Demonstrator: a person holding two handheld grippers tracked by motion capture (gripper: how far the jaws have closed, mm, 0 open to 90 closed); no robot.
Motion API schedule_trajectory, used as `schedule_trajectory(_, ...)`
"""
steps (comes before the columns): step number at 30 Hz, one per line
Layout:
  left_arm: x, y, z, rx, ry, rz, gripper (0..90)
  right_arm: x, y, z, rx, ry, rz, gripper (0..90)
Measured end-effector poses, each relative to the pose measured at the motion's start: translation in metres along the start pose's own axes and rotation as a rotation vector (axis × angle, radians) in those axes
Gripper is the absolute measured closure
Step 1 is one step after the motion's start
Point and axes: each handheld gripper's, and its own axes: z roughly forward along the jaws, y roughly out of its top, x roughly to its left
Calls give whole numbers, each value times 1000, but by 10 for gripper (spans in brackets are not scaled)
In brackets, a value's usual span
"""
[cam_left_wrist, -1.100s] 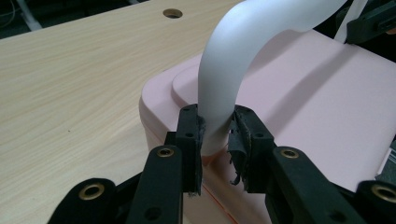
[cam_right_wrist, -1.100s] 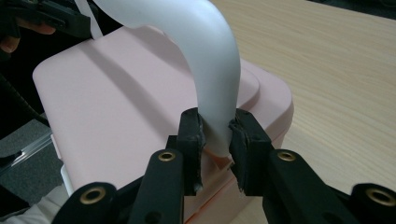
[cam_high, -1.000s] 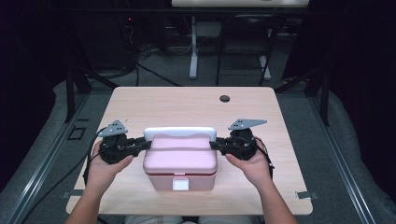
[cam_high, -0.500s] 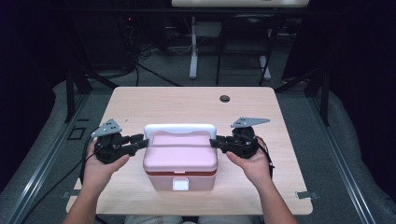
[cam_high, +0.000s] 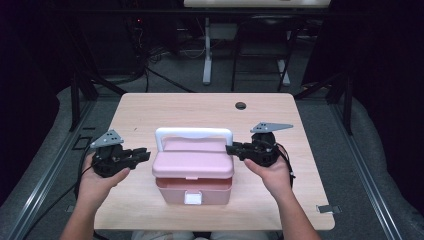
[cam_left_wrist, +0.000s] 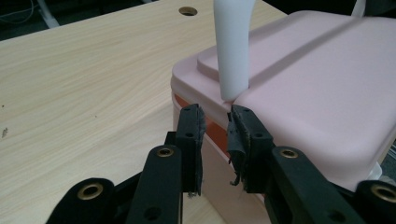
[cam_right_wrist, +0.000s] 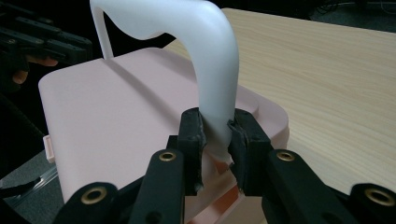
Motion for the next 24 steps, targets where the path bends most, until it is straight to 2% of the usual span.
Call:
schedule_trajectory(6, -2, -3, 3, 29, 0, 18, 768, -1, 2, -2, -12, 6, 11, 747)
schedule_trajectory(12, -6, -5, 9, 66, -21, 31, 768, -3, 4, -5, -26, 16, 27, 749)
schedule_trajectory(20, -13, -7, 12, 76, -27, 67, 629, -5, 7, -5, -35, 21, 28, 749)
schedule_trajectory(24, -16, -7, 10, 50, -13, 73, 570, -6, 8, -5, -35, 23, 34, 750)
